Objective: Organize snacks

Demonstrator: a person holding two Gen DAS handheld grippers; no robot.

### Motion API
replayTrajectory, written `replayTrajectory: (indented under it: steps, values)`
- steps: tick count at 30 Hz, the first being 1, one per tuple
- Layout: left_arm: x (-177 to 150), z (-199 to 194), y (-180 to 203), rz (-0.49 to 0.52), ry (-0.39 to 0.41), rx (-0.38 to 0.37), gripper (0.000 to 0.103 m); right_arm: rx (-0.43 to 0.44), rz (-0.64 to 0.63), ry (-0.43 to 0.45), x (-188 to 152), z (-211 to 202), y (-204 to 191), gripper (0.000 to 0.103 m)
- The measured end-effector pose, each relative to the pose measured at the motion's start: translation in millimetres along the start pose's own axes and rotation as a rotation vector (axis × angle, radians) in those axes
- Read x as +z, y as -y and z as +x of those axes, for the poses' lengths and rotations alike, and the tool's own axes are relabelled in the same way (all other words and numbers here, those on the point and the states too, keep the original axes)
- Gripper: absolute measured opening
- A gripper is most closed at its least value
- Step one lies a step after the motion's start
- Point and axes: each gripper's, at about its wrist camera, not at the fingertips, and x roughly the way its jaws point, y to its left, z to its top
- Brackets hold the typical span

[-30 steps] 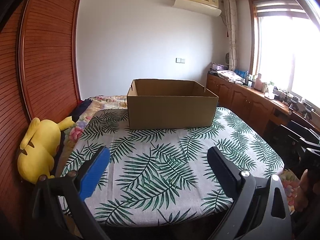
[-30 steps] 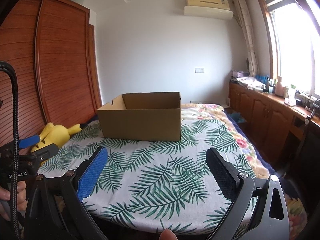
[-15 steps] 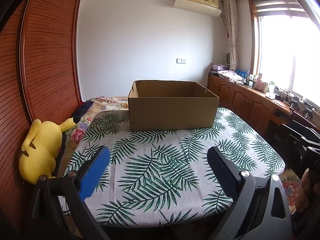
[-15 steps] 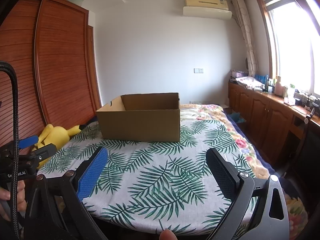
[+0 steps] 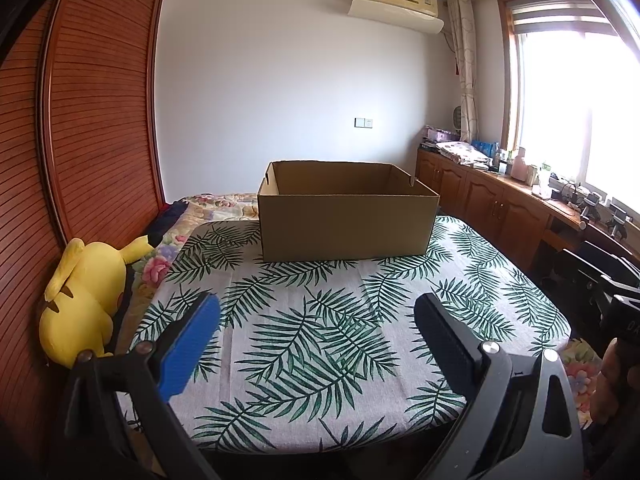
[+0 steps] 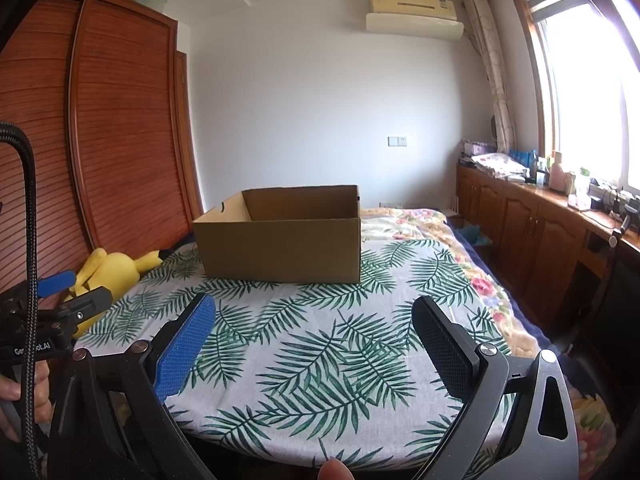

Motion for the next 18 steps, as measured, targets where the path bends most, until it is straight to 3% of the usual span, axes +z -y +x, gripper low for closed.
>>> replayTrajectory:
  steps: [18]
  values:
    - [0.8, -0.5, -0.5, 0.003, 0.001, 0.003, 0.099, -0.001, 0.004, 0.000, -0.7, -0.3, 0.2, 0.100]
